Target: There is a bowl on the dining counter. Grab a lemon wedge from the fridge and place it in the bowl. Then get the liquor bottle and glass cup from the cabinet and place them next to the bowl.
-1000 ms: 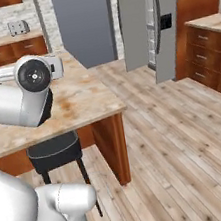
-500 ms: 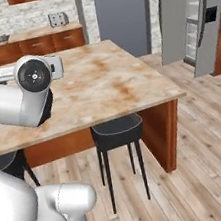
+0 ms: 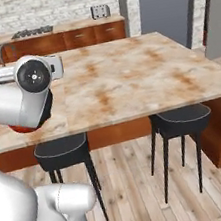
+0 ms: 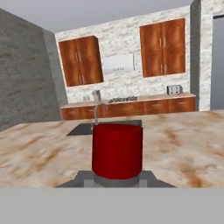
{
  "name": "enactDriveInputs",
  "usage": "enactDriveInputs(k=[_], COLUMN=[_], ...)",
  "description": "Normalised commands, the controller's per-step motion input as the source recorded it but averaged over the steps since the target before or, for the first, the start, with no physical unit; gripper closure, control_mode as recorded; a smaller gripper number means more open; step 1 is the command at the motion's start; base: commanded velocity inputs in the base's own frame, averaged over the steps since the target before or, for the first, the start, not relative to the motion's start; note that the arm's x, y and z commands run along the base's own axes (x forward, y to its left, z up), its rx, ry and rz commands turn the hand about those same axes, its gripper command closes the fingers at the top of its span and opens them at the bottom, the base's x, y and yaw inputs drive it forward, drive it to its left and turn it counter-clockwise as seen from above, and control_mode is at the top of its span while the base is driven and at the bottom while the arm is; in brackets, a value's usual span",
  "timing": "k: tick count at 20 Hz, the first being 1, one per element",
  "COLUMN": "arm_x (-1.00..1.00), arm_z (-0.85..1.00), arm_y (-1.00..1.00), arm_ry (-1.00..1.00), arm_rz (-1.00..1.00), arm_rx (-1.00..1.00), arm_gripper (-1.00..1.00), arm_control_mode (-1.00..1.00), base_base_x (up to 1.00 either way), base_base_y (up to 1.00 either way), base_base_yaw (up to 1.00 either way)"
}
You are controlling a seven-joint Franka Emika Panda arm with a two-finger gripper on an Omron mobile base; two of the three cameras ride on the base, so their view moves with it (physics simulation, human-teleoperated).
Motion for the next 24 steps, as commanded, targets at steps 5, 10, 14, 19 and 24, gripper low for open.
enactDriveInputs(k=[5,10,14,19,24], arm_x=[0.00,0.00,0.00,0.00,0.20], arm_z=[0.00,0.00,0.00,0.00,-0.06], arm_y=[0.00,0.00,0.00,0.00,0.00], arm_ry=[0.00,0.00,0.00,0.00,0.00], arm_rz=[0.00,0.00,0.00,0.00,0.00], arm_rx=[0.00,0.00,0.00,0.00,0.00], arm_gripper=[1.00,1.00,1.00,1.00,1.00], arm_control_mode=[1.00,1.00,1.00,1.00,-1.00], base_base_x=[0.28,0.20,0.46,0.89,0.80], base_base_y=[0.85,0.86,0.72,0.04,0.00], base_base_yaw=[0.39,0.38,0.25,0.10,0.00])
